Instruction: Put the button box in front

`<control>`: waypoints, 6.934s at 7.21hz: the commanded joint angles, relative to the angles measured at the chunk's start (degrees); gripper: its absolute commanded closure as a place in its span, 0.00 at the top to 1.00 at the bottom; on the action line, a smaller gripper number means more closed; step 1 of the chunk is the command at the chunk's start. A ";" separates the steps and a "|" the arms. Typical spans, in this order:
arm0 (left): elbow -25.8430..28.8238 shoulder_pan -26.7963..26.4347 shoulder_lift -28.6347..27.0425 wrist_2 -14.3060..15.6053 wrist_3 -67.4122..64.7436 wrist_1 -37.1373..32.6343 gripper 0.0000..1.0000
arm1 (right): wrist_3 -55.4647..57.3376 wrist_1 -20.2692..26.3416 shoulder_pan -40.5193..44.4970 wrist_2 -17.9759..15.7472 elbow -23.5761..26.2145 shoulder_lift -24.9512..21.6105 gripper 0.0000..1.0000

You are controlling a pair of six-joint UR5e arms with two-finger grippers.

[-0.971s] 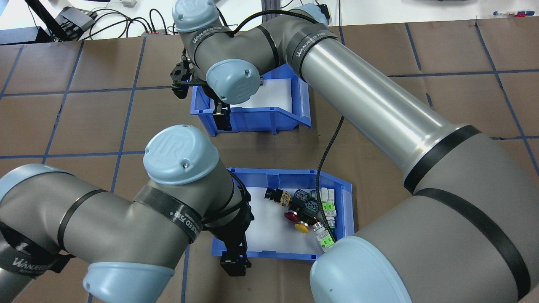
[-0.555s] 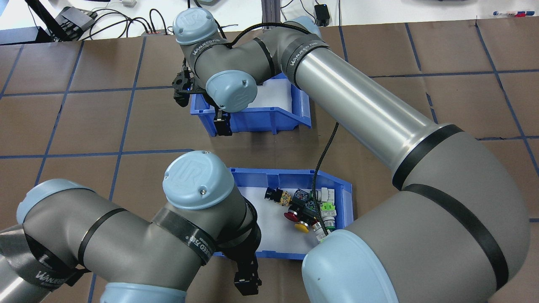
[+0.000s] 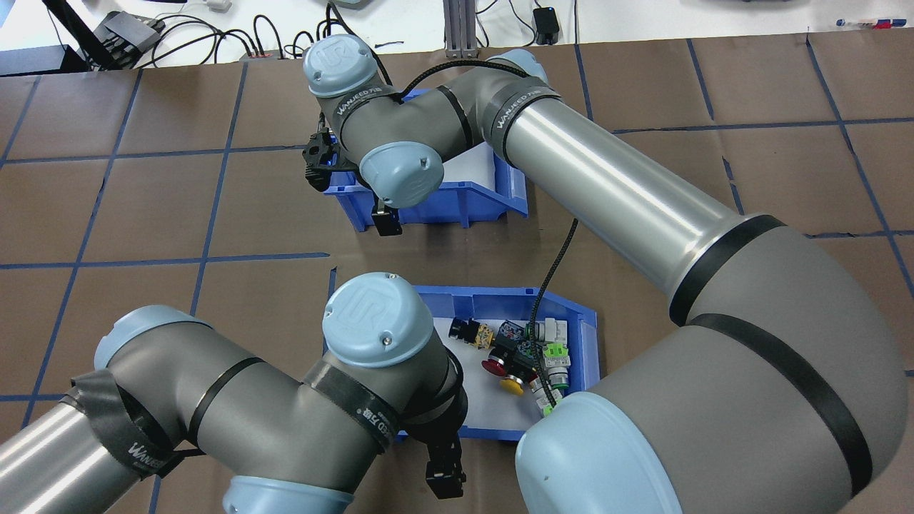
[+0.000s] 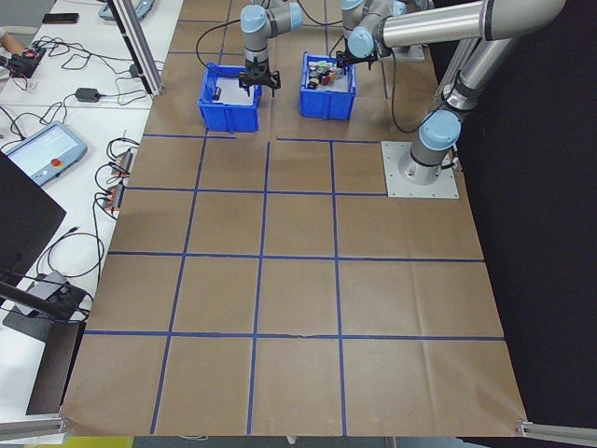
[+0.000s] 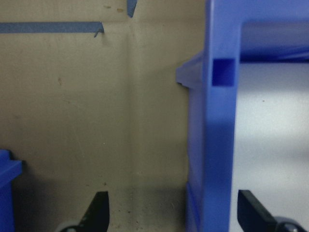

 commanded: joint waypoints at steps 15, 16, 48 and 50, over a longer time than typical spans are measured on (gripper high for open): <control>-0.23 0.56 0.41 1.58 2.21 8.15 0.00 | -23.59 3.44 -25.81 -4.69 9.03 -17.21 0.00; 0.04 1.17 0.94 4.55 5.45 8.07 0.00 | -28.25 3.44 -30.30 -3.28 12.98 -21.26 0.00; 31.98 21.55 -10.17 13.28 75.64 -4.82 0.99 | -20.95 -2.96 -24.22 1.57 60.92 -58.67 0.00; 27.74 27.69 -2.96 13.45 100.45 -12.55 0.99 | -11.39 -10.32 -15.45 0.96 60.83 -52.10 0.00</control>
